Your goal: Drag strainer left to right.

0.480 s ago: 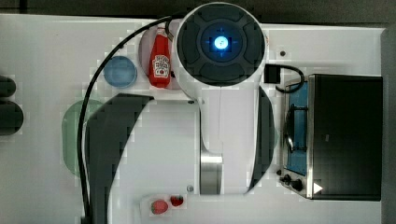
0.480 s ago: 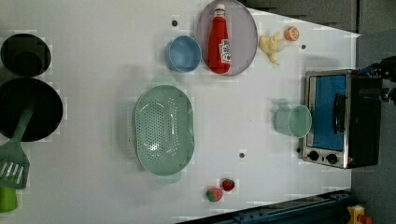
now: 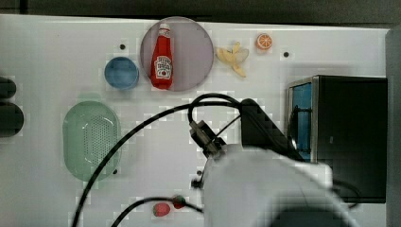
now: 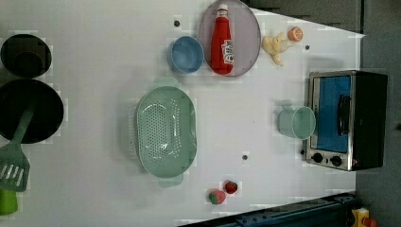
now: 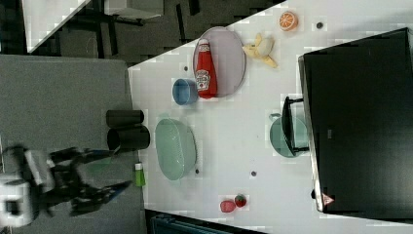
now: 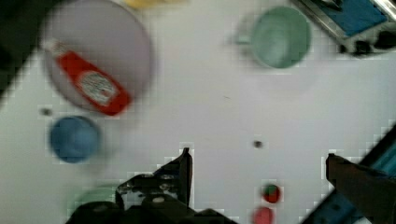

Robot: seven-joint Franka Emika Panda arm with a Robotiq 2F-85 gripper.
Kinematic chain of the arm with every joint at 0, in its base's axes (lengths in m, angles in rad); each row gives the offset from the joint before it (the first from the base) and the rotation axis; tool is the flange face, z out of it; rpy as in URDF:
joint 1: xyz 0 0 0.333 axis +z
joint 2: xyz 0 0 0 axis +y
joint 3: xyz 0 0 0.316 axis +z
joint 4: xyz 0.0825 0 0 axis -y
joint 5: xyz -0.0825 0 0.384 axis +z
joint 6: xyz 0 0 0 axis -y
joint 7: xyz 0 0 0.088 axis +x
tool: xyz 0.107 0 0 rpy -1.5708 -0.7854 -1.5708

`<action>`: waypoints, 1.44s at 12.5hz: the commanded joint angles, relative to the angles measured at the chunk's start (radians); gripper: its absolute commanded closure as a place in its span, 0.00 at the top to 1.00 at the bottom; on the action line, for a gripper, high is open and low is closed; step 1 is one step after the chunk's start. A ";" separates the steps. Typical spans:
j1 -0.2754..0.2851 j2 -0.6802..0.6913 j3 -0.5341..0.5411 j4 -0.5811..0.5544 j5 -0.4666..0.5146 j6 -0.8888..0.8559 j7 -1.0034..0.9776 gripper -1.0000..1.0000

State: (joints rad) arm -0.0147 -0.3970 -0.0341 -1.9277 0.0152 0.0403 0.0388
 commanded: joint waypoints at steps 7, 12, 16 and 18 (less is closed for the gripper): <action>0.070 0.252 0.397 0.009 -0.011 0.054 0.544 1.00; 0.073 0.425 0.592 -0.030 -0.013 0.294 1.057 1.00; 0.079 0.582 0.627 -0.114 -0.039 0.479 1.213 1.00; 0.080 0.677 0.624 -0.146 -0.047 0.609 1.264 1.00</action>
State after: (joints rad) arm 0.1102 0.2213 0.6235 -2.0547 -0.0420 0.6318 1.2002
